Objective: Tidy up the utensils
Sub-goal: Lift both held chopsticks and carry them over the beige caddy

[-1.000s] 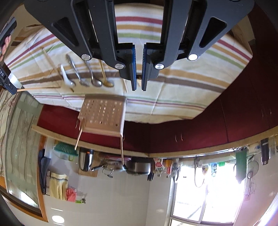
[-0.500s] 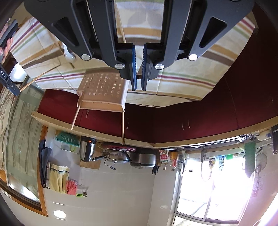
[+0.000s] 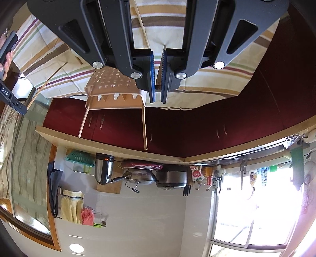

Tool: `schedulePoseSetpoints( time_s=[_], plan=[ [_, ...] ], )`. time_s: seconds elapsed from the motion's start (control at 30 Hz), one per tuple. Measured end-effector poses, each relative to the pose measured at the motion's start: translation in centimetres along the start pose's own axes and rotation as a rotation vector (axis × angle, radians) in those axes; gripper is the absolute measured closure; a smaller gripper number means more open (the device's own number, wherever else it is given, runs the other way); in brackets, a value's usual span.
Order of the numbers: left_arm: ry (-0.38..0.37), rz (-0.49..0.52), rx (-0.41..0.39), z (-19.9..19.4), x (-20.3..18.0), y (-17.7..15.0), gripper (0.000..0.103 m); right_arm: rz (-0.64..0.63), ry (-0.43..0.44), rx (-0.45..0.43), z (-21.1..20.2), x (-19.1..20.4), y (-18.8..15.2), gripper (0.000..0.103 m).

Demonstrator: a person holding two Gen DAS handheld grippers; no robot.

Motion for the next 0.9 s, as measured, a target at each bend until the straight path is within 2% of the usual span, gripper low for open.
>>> schedulePoseSetpoints(
  time_s=[0.23,0.7,0.9],
  plan=[
    [0.003,0.021,-0.018,0.1,0.0,1.3,0.097,-0.002,-0.006,-0.002,-0.1,-0.2,0.8,0.097],
    [0.000,0.029,-0.042,-1.1,-0.3,1.7,0.097,0.005,0.007,0.000,-0.7,-0.4,1.5,0.098],
    [-0.015,0.032,-0.060,-2.2,-0.4,2.5,0.097,0.010,0.033,-0.017,-1.5,-0.2,2.6,0.098]
  ],
)
Point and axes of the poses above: each gripper's, at about its wrist camera, not at the fingertips, and z roughly the way its jaws point, x to its left, y to its top, the point moved 4 cm from there along z, roughly the way its jaws point, and after that the axes turned 15 degrees about x, right-handed, at the moved point
